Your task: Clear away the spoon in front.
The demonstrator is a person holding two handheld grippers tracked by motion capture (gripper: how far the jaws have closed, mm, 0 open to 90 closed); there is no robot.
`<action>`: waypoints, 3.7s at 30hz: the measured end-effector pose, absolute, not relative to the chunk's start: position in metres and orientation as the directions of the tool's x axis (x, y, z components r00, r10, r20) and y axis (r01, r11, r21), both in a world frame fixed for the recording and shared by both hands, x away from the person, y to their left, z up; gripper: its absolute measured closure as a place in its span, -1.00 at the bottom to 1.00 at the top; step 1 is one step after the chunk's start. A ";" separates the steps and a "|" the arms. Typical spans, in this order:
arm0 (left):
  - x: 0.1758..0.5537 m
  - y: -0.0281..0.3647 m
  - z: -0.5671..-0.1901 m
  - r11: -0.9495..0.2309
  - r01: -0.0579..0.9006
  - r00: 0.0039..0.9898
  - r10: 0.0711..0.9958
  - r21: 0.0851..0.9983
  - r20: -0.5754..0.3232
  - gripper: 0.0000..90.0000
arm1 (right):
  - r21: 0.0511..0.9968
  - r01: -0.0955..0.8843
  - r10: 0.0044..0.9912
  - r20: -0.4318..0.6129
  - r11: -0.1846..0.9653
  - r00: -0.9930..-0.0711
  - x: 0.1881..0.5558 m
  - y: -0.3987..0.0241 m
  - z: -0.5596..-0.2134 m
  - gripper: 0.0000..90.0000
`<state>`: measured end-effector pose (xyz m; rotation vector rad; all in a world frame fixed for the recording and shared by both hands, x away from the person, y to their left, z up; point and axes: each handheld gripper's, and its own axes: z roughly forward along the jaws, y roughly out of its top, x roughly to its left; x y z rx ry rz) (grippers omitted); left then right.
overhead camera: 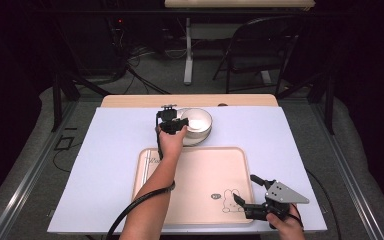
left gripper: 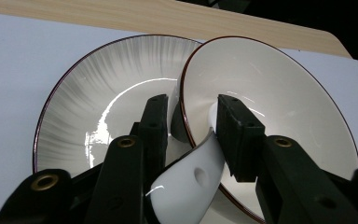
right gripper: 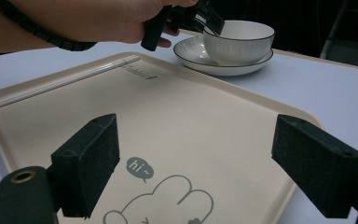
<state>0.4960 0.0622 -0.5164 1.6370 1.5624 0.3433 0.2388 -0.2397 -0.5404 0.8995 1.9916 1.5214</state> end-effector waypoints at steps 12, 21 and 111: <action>0.490 0.067 -0.520 0.163 0.692 0.171 0.909 0.703 -0.379 0.31 | 0.962 0.218 0.740 0.024 0.167 -0.672 0.239 -0.240 -0.541 -0.68; 0.483 0.069 -0.514 0.165 0.705 0.180 0.899 0.690 -0.399 0.44 | 0.961 0.219 0.741 0.024 0.167 -0.671 0.240 -0.239 -0.541 -0.68; 0.486 0.037 -0.497 -0.210 0.731 0.379 0.916 0.649 -0.132 0.80 | 0.962 0.223 0.746 0.032 0.158 -0.665 0.242 -0.242 -0.541 -0.68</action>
